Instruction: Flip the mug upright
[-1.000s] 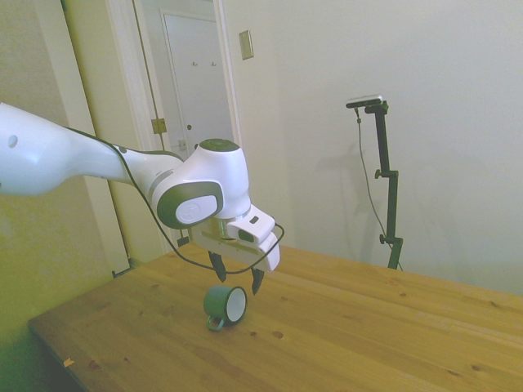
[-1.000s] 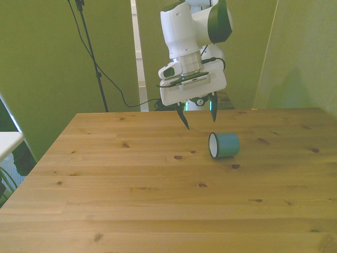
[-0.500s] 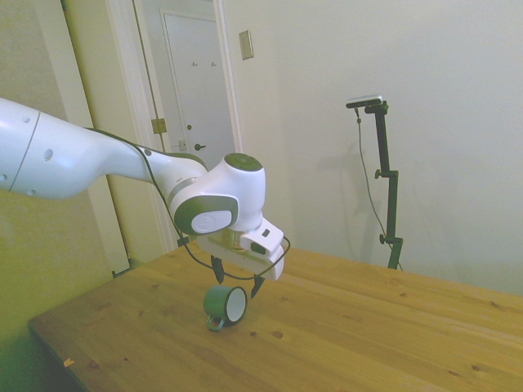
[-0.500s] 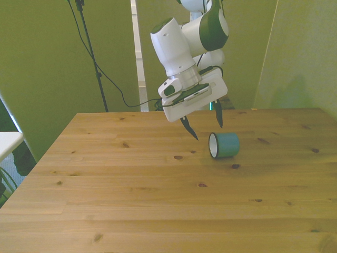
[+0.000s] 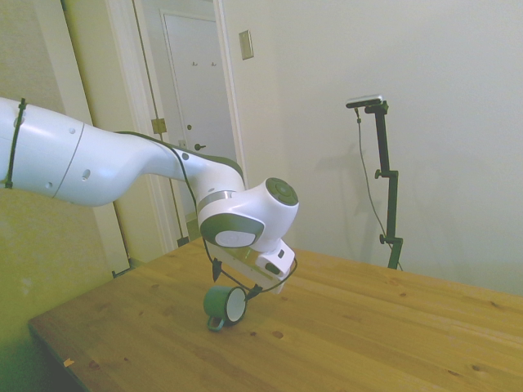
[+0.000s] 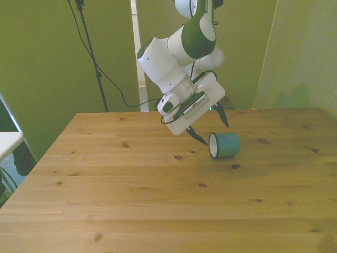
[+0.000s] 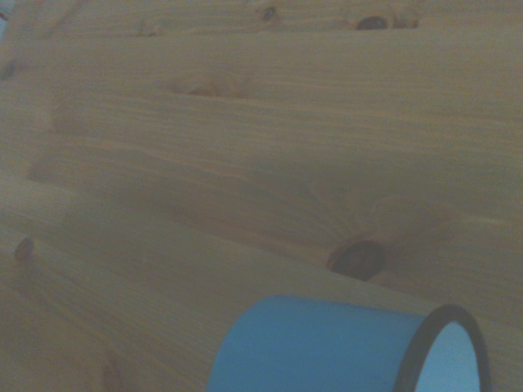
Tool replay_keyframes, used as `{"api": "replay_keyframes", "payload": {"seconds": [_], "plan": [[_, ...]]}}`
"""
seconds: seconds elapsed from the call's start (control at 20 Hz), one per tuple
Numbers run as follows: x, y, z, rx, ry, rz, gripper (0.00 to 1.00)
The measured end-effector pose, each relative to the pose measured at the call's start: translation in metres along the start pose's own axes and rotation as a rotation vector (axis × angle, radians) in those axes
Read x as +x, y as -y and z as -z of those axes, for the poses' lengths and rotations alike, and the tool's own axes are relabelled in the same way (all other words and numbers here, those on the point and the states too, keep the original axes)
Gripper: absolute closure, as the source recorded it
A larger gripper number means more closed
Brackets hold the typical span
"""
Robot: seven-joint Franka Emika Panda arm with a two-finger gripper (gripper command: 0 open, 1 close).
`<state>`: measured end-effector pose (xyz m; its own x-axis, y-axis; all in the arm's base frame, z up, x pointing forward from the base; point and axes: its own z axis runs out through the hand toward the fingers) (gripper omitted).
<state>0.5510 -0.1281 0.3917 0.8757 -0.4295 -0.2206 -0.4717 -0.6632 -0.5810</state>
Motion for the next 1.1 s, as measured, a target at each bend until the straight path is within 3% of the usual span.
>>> {"api": "replay_keyframes", "payload": {"seconds": [0.6,1.1], "plan": [[0.014,-0.019,-0.026,0.175,0.180,0.018,0.00],[0.016,-0.025,-0.048,0.264,0.296,0.035,0.00]]}}
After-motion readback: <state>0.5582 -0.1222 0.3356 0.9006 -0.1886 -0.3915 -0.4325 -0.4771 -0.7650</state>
